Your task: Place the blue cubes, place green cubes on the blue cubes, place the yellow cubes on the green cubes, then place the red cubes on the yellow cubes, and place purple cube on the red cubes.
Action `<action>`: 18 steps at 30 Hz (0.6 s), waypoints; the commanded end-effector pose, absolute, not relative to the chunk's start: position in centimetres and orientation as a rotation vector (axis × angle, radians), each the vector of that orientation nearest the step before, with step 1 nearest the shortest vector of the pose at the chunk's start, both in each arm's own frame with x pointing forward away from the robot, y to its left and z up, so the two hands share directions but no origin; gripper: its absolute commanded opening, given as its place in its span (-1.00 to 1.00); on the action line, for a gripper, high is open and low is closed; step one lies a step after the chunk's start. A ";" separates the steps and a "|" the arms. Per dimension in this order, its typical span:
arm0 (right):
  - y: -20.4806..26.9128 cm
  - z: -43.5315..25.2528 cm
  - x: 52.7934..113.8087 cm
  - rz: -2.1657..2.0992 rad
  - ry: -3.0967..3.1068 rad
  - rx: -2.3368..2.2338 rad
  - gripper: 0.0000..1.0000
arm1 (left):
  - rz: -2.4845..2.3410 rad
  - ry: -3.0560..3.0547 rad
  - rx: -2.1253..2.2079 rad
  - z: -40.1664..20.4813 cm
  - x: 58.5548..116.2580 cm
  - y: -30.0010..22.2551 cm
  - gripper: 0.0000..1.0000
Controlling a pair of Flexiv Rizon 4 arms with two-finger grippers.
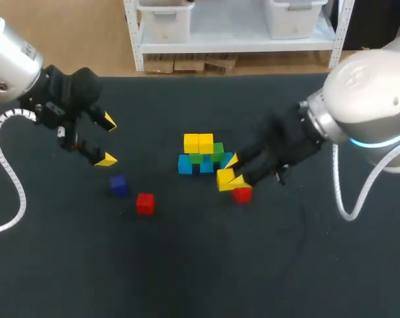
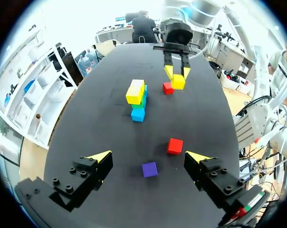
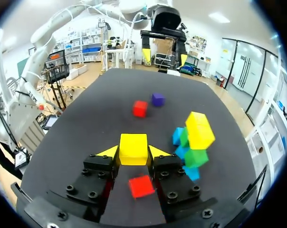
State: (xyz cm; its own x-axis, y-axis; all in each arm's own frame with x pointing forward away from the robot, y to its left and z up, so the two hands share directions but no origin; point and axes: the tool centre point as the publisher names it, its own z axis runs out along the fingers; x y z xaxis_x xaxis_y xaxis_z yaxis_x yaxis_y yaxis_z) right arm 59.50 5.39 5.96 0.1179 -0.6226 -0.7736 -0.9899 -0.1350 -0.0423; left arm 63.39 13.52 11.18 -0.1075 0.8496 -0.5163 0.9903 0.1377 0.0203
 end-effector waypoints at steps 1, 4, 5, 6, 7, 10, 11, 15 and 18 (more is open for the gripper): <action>4.1 6.8 60.2 0.813 1.576 -1.821 -1.00 | -0.471 2.011 1.766 11.1 63.4 13.6 1.00; 3.7 6.6 61.1 0.798 1.589 -1.804 -1.00 | -0.471 2.011 1.766 11.1 63.4 13.6 1.00; 3.6 6.5 61.5 0.786 1.596 -1.791 -1.00 | -0.471 2.011 1.766 11.1 63.4 13.6 1.00; 3.5 6.5 61.8 0.778 1.600 -1.782 -1.00 | -0.471 2.011 1.766 11.1 63.4 13.6 1.00; 3.5 6.4 62.1 0.760 1.607 -1.786 -1.00 | -0.471 2.011 1.766 11.1 63.4 13.6 1.00; 3.3 6.5 63.0 0.729 1.611 -1.762 -1.00 | -0.471 2.011 1.766 11.1 63.4 13.6 1.00; 3.3 6.5 63.3 0.714 1.614 -1.763 -1.00 | -0.471 2.011 1.766 11.1 63.4 13.6 1.00; 3.5 6.6 64.6 0.703 1.614 -1.753 -1.00 | -0.471 2.011 1.766 11.1 63.4 13.6 1.00; 3.7 6.6 65.5 0.693 1.617 -1.746 -1.00 | -0.471 2.011 1.766 11.1 63.4 13.6 1.00</action>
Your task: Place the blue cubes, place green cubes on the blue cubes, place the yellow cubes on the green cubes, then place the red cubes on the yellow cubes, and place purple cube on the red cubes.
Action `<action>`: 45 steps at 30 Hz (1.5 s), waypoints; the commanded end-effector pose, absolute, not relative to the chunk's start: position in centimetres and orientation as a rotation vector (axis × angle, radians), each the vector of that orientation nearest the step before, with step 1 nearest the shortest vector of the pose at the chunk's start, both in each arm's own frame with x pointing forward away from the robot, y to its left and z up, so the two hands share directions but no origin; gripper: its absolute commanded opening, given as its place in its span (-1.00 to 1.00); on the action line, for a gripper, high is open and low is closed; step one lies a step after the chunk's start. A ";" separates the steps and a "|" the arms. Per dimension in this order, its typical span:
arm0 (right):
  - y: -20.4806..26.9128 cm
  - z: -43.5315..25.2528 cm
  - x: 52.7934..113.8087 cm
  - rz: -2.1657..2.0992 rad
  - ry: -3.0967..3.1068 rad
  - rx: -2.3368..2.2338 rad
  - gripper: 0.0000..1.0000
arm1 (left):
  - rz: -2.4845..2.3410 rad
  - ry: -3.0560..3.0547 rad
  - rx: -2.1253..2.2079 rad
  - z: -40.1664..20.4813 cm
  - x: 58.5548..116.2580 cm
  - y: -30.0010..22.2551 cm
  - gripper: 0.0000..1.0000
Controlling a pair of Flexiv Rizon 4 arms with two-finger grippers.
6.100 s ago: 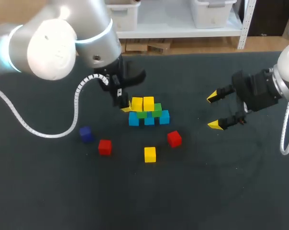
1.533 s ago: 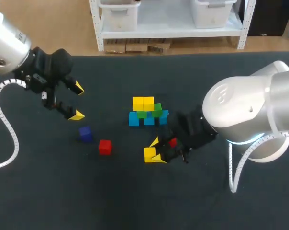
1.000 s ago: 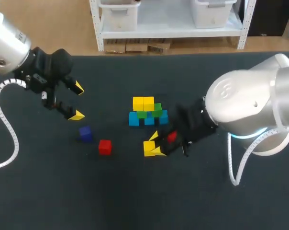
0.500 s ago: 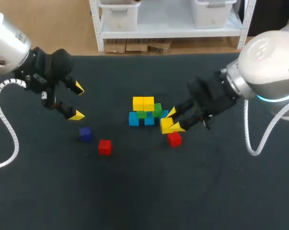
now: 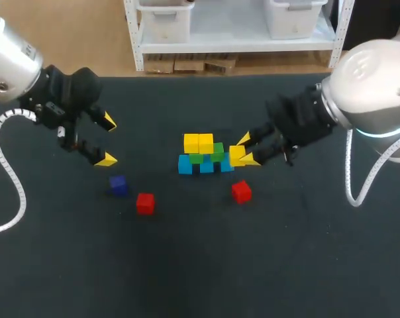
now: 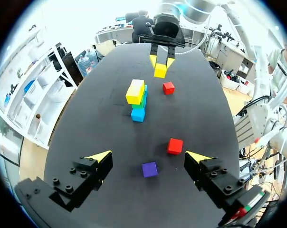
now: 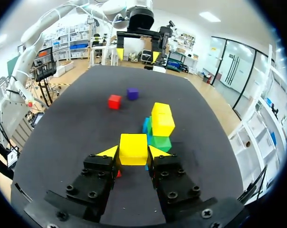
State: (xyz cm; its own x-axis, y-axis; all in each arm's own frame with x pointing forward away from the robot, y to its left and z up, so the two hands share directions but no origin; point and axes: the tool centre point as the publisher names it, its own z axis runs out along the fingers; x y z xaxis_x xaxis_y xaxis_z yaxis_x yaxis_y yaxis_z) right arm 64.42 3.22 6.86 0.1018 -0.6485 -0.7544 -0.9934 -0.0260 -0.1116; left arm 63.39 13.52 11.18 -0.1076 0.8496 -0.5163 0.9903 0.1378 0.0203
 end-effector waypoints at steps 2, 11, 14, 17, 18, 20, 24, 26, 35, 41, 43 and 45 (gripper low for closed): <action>3.7 6.5 66.0 0.689 1.623 -1.736 -1.00 | -0.471 2.011 1.766 11.1 63.4 13.6 1.00; 3.7 5.6 67.5 0.694 1.655 -1.689 -1.00 | -0.471 2.011 1.766 11.1 63.4 13.6 1.00; 4.2 5.6 67.9 0.701 1.651 -1.689 -1.00 | -0.471 2.011 1.766 11.1 63.4 13.6 1.00; 4.6 5.8 68.3 0.703 1.639 -1.689 -1.00 | -0.471 2.011 1.766 11.1 63.4 13.6 1.00; 4.7 5.8 68.5 0.702 1.637 -1.689 -1.00 | -0.471 2.011 1.766 11.1 63.4 13.6 1.00; 4.9 5.8 68.7 0.701 1.634 -1.690 -1.00 | -0.471 2.011 1.766 11.1 63.4 13.6 1.00; 5.1 5.7 69.2 0.699 1.632 -1.697 -1.00 | -0.471 2.011 1.766 11.1 63.4 13.6 1.00; 5.2 5.7 69.4 0.698 1.632 -1.700 -1.00 | -0.471 2.011 1.766 11.1 63.4 13.6 1.00; 5.8 5.7 69.8 0.700 1.623 -1.710 -1.00 | -0.471 2.011 1.766 11.1 63.4 13.6 1.00; 6.0 5.5 69.7 0.708 1.623 -1.713 -1.00 | -0.471 2.011 1.766 11.1 63.4 13.6 1.00; 6.0 5.4 69.7 0.709 1.625 -1.712 -1.00 | -0.471 2.011 1.766 11.1 63.4 13.6 1.00; 6.0 5.4 69.7 0.710 1.625 -1.712 -1.00 | -0.471 2.011 1.766 11.1 63.4 13.6 1.00</action>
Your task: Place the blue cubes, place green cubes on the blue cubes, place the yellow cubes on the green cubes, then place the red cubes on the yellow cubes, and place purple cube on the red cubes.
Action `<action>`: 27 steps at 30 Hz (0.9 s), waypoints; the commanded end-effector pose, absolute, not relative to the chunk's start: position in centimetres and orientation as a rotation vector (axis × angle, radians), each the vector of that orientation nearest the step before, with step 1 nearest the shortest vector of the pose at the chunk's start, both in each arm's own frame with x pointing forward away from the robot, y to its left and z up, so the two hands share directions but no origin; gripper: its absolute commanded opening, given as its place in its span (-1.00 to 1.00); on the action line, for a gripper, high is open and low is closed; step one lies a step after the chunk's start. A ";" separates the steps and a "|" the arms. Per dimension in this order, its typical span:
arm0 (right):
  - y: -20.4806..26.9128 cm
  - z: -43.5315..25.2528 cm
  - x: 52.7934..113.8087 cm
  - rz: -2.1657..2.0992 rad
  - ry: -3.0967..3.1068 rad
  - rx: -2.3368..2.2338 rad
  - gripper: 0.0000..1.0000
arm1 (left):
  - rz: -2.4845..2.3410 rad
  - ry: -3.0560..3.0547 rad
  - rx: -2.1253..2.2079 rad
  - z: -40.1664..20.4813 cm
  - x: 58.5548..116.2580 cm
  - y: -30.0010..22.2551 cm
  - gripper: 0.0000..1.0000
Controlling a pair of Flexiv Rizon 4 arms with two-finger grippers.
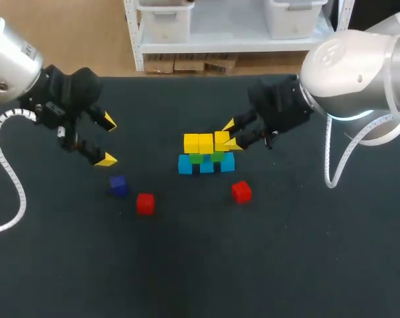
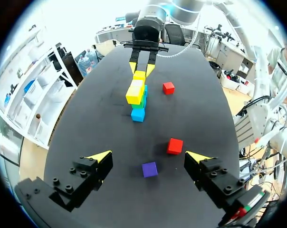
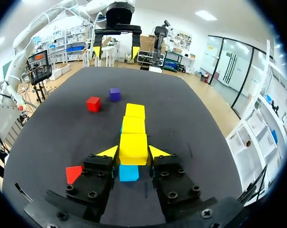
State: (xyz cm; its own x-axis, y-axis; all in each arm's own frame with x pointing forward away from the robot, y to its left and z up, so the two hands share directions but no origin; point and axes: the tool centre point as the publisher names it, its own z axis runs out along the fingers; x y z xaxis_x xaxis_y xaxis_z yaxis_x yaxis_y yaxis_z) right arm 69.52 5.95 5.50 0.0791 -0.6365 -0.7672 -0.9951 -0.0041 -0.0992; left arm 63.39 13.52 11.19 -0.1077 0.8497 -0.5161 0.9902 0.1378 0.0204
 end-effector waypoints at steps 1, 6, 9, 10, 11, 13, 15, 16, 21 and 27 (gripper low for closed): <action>6.0 5.4 69.7 0.710 1.625 -1.711 -1.00 | -0.471 2.011 1.766 11.1 63.4 13.6 1.00; 6.1 5.3 69.7 0.714 1.625 -1.713 -1.00 | -0.471 2.011 1.766 11.1 63.4 13.6 1.00; 6.3 5.2 69.7 0.716 1.624 -1.716 -1.00 | -0.471 2.011 1.766 11.1 63.4 13.6 1.00; 6.3 5.2 69.7 0.717 1.624 -1.716 -1.00 | -0.471 2.011 1.766 11.1 63.4 13.6 1.00; 6.3 5.2 69.7 0.718 1.624 -1.716 -1.00 | -0.471 2.011 1.766 11.1 63.4 13.6 1.00; 6.3 5.2 69.8 0.718 1.625 -1.716 -1.00 | -0.471 2.011 1.766 11.1 63.4 13.6 1.00; 6.4 5.2 69.8 0.718 1.625 -1.717 -1.00 | -0.471 2.011 1.766 11.1 63.4 13.6 1.00; 6.4 5.2 69.8 0.718 1.624 -1.717 -1.00 | -0.471 2.011 1.766 11.1 63.4 13.6 1.00; 6.4 5.1 69.9 0.717 1.626 -1.716 -0.95 | -0.471 2.011 1.766 11.1 63.4 13.6 1.00; 6.4 5.0 69.9 0.717 1.634 -1.716 -0.03 | -0.471 2.011 1.766 11.1 63.4 13.6 1.00</action>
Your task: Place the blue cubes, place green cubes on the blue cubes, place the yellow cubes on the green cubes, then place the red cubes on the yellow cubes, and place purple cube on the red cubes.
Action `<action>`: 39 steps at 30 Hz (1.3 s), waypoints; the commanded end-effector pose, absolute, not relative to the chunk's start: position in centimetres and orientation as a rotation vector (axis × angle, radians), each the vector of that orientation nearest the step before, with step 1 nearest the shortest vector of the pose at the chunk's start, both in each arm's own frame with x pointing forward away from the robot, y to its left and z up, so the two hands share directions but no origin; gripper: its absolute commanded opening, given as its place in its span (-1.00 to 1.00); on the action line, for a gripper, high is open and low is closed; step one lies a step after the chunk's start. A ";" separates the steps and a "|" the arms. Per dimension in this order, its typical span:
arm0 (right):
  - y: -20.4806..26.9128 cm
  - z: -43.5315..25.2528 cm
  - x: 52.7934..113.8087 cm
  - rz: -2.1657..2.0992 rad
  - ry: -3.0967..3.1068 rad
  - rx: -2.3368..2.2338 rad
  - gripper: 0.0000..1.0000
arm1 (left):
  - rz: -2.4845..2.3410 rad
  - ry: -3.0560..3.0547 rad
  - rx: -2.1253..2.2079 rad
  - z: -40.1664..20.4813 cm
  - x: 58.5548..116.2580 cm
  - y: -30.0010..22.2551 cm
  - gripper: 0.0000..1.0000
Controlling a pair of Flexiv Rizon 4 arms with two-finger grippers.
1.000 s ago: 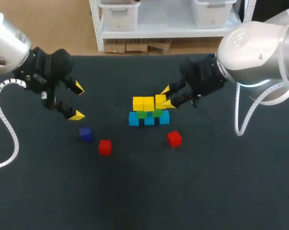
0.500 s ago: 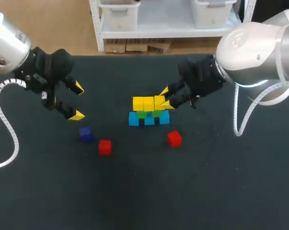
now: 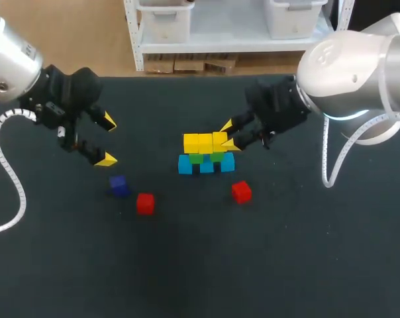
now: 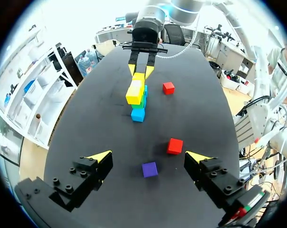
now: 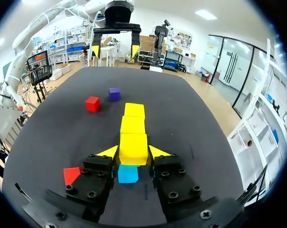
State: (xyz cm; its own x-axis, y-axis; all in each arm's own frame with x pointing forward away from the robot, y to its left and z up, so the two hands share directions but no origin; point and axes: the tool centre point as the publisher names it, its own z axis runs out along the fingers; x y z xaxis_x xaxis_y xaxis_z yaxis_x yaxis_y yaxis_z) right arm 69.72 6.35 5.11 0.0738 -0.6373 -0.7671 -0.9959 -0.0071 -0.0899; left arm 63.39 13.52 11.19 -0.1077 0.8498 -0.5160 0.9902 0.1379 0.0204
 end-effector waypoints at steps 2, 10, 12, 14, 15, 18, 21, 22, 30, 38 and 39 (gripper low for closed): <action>6.4 4.9 69.9 0.717 1.637 -1.716 0.47 | -0.471 2.011 1.766 11.1 63.4 13.6 1.00; 6.5 4.8 69.9 0.721 1.641 -1.719 1.00 | -0.471 2.011 1.766 11.1 63.4 13.6 1.00; 6.4 4.8 69.8 0.722 1.642 -1.720 1.00 | -0.471 2.011 1.766 11.1 63.4 13.6 1.00; 6.2 4.8 69.7 0.726 1.645 -1.726 1.00 | -0.471 2.011 1.766 11.1 63.4 13.6 1.00; 6.1 4.9 69.5 0.727 1.647 -1.726 1.00 | -0.471 2.011 1.766 11.1 63.4 13.6 1.00; 5.2 5.8 68.9 0.720 1.631 -1.727 1.00 | -0.471 2.011 1.766 11.1 63.4 13.6 1.00; 3.7 7.0 68.0 0.691 1.611 -1.738 1.00 | -0.471 2.011 1.766 11.1 63.4 13.6 1.00; 3.1 7.5 67.7 0.682 1.600 -1.745 1.00 | -0.471 2.011 1.766 11.1 63.4 13.6 1.00; -0.7 9.4 64.3 0.724 1.474 -1.851 1.00 | -0.471 2.011 1.766 11.1 63.4 13.6 1.00; -1.1 8.6 61.3 0.804 1.396 -1.927 1.00 | -0.471 2.011 1.766 11.1 63.4 13.6 1.00; -1.1 8.4 61.0 0.814 1.387 -1.935 1.00 | -0.471 2.011 1.766 11.1 63.4 13.6 1.00</action>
